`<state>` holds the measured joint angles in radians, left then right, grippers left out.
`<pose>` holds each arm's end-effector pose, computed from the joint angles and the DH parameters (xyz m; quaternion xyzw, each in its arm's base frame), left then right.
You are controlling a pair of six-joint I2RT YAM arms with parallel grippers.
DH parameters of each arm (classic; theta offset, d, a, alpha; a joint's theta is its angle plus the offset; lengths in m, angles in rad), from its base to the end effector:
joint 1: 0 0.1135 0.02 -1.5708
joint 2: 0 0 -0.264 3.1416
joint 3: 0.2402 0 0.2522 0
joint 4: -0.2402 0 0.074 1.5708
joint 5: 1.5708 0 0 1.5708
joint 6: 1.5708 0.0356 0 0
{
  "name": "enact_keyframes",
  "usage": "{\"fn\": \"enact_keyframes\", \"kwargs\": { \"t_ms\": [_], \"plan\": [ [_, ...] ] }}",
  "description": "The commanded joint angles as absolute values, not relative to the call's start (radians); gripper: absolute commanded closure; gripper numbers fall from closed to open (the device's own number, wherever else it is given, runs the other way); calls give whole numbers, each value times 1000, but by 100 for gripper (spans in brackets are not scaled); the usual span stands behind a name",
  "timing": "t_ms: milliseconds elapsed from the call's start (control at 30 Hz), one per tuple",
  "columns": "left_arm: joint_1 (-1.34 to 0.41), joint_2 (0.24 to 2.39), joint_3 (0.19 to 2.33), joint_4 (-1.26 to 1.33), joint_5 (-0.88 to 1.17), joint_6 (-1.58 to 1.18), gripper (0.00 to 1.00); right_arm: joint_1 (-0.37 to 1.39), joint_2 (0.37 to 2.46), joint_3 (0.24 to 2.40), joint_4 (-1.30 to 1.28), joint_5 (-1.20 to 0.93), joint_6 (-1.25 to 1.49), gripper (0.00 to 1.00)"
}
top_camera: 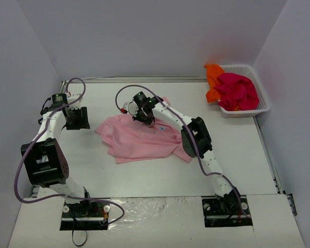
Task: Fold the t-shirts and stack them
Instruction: Flatten out the tshirt
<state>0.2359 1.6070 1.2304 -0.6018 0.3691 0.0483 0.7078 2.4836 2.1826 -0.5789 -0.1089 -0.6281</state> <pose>0.3329 0.0668 0.2541 -0.0347 0.9411 -0.1331 0.3089 0.4156 0.3607 0.1753 -0.5964 0.7262 0.0646 0.3358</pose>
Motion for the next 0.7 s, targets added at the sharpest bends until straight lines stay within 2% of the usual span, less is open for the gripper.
{"fn": "enact_keyframes", "kwargs": {
  "t_ms": [0,67,100,200,233,267,333,367,400,667],
  "plan": [
    [242,1603,1250,-583,385,43,48,706,2436,2184,-603,-86,-614,90],
    [242,1605,1250,-583,390,41,48,706,2430,2177,-604,-90,-612,83],
    [242,1605,1250,-583,391,41,48,706,2428,2175,-606,-94,-611,72],
    [241,1605,1249,-581,394,40,48,707,2436,2172,-606,-89,-609,62],
    [242,1603,1247,-581,394,41,48,707,2437,2169,-606,-89,-609,62],
    [242,1601,1246,-583,394,43,48,707,2441,2169,-606,-87,-611,63],
    [241,1598,1244,-581,393,44,48,709,2451,2169,-604,-78,-611,81],
    [242,1598,1243,-581,391,46,48,709,2453,2174,-604,-74,-609,95],
    [242,1600,1243,-583,393,46,48,707,2454,2175,-603,-69,-609,99],
    [238,1623,1256,-583,403,49,48,696,2375,2174,-604,-41,-611,100]
  ]
}}
